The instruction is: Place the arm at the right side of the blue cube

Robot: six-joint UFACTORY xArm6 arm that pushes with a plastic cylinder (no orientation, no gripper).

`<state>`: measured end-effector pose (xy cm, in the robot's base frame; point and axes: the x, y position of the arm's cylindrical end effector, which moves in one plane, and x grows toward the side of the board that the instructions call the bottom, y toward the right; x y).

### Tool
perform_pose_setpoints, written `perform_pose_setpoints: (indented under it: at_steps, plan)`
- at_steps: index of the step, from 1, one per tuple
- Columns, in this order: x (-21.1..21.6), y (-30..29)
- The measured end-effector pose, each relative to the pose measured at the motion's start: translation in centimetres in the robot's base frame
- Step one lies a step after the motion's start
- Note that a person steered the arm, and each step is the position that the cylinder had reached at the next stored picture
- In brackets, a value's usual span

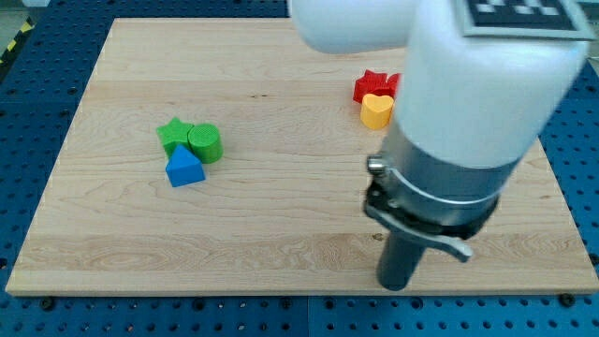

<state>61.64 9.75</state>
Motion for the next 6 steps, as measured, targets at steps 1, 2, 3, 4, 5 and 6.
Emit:
perform_pose_setpoints:
  at_steps: [1,2,3,4,5,6]
  plan:
    - [-0.4,3.5]
    - [-1.3,6.9]
    - [-3.2,8.8]
    - [-4.1,10.1]
    - [-4.1,13.6]
    - [-5.1,16.4]
